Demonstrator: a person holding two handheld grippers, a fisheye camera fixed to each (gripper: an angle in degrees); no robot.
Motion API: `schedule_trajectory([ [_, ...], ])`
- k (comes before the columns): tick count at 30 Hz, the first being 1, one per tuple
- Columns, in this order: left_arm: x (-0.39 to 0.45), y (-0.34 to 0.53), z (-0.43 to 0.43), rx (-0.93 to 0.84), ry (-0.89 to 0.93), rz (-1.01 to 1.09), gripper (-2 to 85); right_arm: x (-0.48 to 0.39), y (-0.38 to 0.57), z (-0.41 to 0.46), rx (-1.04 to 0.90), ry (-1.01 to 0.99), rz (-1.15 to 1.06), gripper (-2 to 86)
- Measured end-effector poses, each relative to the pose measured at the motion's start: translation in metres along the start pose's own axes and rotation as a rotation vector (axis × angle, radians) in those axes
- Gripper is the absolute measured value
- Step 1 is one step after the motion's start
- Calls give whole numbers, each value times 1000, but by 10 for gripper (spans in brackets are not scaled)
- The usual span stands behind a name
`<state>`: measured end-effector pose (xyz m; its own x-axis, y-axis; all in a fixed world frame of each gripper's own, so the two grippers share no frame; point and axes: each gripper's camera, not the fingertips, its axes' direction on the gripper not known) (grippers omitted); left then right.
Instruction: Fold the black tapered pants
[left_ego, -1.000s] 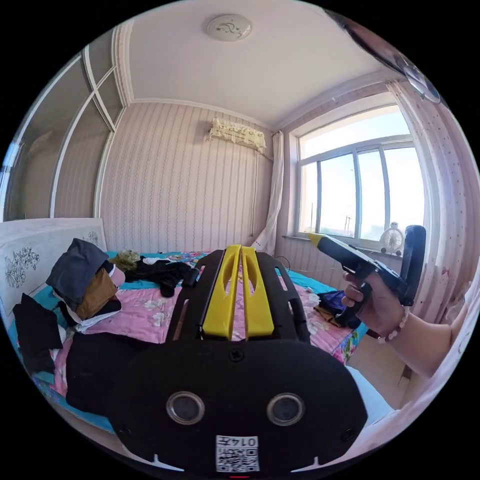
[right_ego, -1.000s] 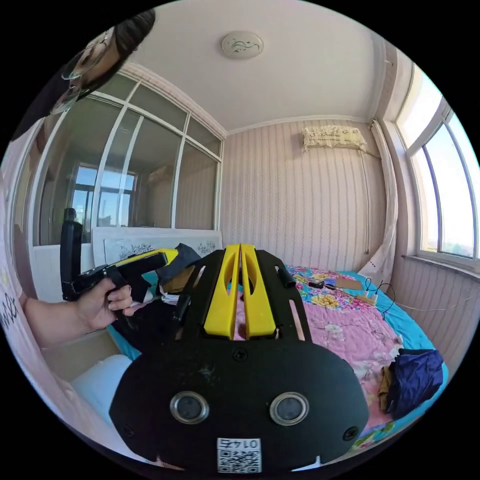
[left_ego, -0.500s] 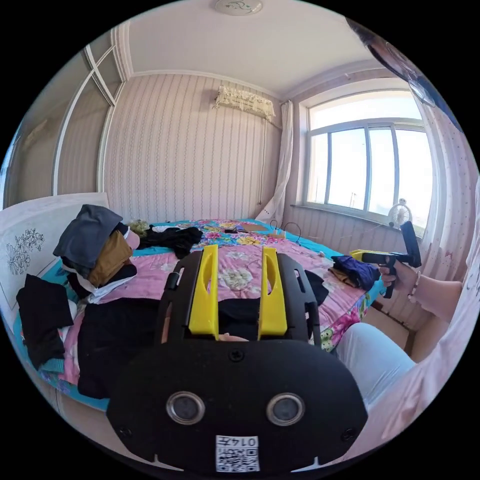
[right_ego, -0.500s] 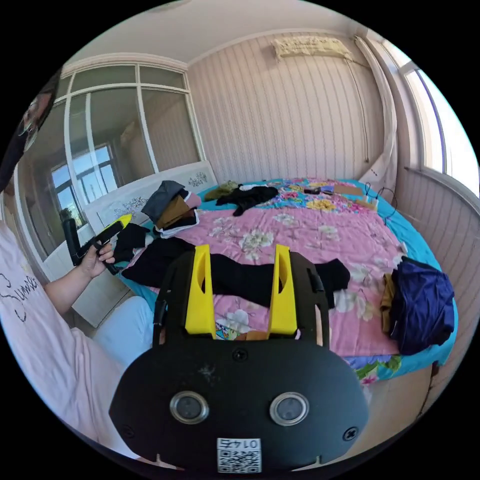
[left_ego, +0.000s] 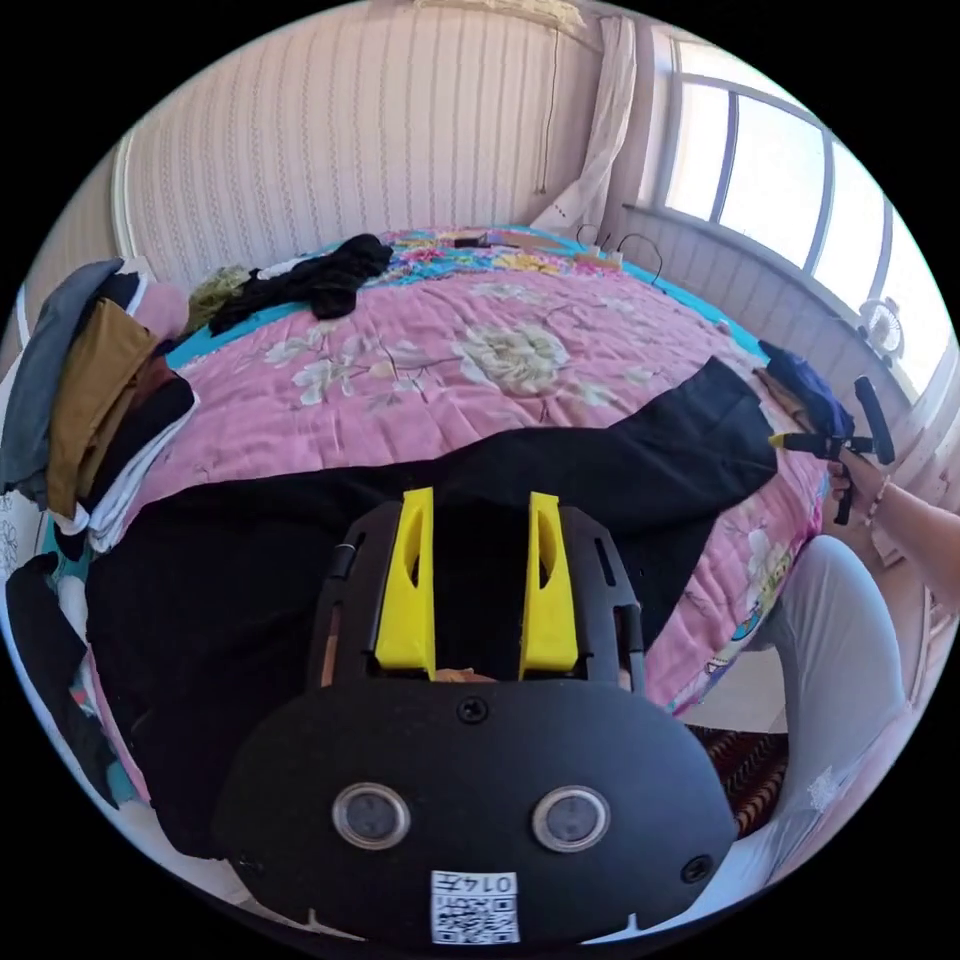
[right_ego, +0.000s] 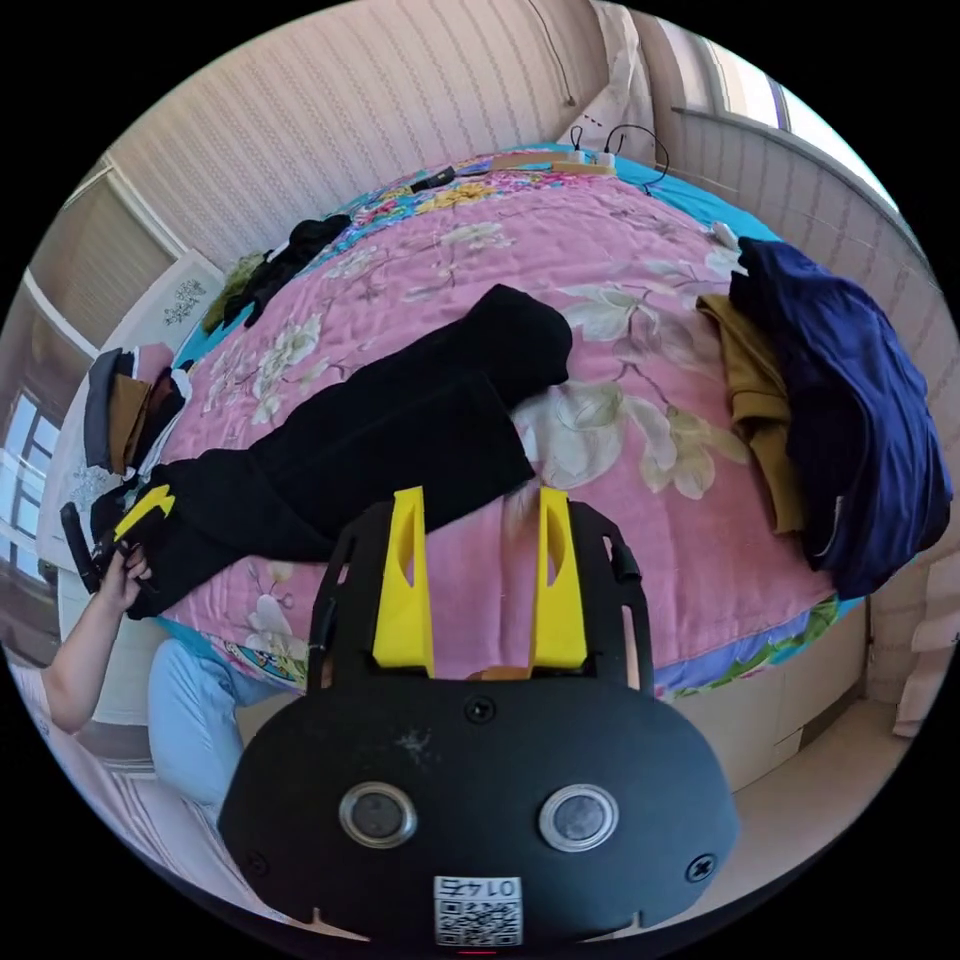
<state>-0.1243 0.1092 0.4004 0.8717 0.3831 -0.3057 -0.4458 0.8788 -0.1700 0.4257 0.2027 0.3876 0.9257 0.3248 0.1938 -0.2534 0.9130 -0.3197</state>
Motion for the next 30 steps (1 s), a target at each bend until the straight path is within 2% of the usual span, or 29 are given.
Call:
schedule_trajectory([
  [4,1,-5,8,13,-18,62,94,1,-10,-3,37,-43,-69,42],
  [10,-18,-9,-19,118,65,62,43,10,-38,-48,59,-163,-168,12],
  [13,-22,-22,-34,194,34,100,17,18,-71,-70,104,-225,-150,8],
  [15,-27,-35,-36,229,27,91,5,23,-95,-72,112,-253,-138,7],
  [20,-46,-73,-13,261,29,22,-4,35,-174,-33,-46,-234,-43,15],
  [23,-48,-94,10,256,-73,15,-1,38,-213,-5,-59,-274,8,26],
  [25,-50,-104,34,226,-170,-7,7,40,-233,9,-16,-202,59,42],
  [27,-53,-105,41,205,-147,-15,18,40,-239,15,0,-133,77,64],
  [30,-47,-90,20,295,-95,65,42,38,-226,19,5,-108,1,108],
])
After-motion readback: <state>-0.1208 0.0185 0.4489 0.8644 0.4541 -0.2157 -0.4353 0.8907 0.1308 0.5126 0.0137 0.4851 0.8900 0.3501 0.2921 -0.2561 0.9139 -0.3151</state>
